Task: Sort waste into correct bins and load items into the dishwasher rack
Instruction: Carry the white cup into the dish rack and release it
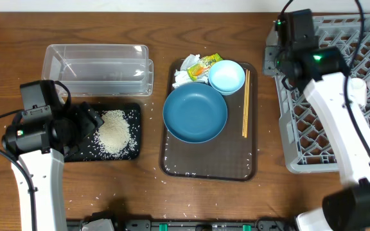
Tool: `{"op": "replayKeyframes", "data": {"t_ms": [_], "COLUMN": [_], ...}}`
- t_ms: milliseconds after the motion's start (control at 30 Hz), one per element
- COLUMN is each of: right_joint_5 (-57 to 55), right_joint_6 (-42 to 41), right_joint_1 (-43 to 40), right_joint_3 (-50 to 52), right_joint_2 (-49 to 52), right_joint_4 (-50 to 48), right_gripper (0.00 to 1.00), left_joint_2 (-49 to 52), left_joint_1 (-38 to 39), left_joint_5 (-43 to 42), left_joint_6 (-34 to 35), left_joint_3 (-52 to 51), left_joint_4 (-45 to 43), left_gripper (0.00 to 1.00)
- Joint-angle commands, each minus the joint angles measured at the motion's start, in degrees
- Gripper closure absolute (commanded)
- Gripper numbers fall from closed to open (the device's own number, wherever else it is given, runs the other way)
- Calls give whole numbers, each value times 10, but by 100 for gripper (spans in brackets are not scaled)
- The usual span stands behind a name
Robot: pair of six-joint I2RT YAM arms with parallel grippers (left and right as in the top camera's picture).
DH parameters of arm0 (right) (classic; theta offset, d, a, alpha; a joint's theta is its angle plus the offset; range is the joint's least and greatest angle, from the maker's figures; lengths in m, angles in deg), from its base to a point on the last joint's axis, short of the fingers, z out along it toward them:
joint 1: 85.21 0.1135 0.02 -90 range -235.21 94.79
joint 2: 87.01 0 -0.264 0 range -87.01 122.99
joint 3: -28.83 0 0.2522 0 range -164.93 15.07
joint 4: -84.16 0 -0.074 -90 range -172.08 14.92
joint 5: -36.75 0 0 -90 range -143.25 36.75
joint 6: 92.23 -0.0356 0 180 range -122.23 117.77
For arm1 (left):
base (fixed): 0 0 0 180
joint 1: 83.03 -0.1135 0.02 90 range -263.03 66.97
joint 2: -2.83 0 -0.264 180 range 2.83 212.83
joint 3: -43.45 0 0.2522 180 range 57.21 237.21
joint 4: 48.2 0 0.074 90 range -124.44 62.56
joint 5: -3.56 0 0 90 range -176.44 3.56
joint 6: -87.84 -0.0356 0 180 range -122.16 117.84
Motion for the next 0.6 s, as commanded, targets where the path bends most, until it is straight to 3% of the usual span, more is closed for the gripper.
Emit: {"op": "replayKeyframes", "data": {"t_ms": [0,100,133,367,567], "right_joint_5": [-159,-161,-154,3,7], "right_joint_6": [-19,-19,-19,47,51], "right_joint_1": [-45,-101,-117,-218,-247], "right_joint_3": [0,0,0,0,0], "right_joint_2": [27,57,65,128,165], "right_joint_4": [-23,-50,-58,-126,-131], "right_gripper": [74,96,99,99,99], "left_joint_2": [1,1,1,1,1], "left_joint_1": [-3,-3,-3,-3,-3], "left_joint_5": [1,1,1,1,1], "left_joint_6": [-1,-1,-1,-1,-1], "left_joint_3": [7,7,7,7,7], "left_joint_4": [2,2,2,2,2], "left_gripper": [12,12,12,12,12]}}
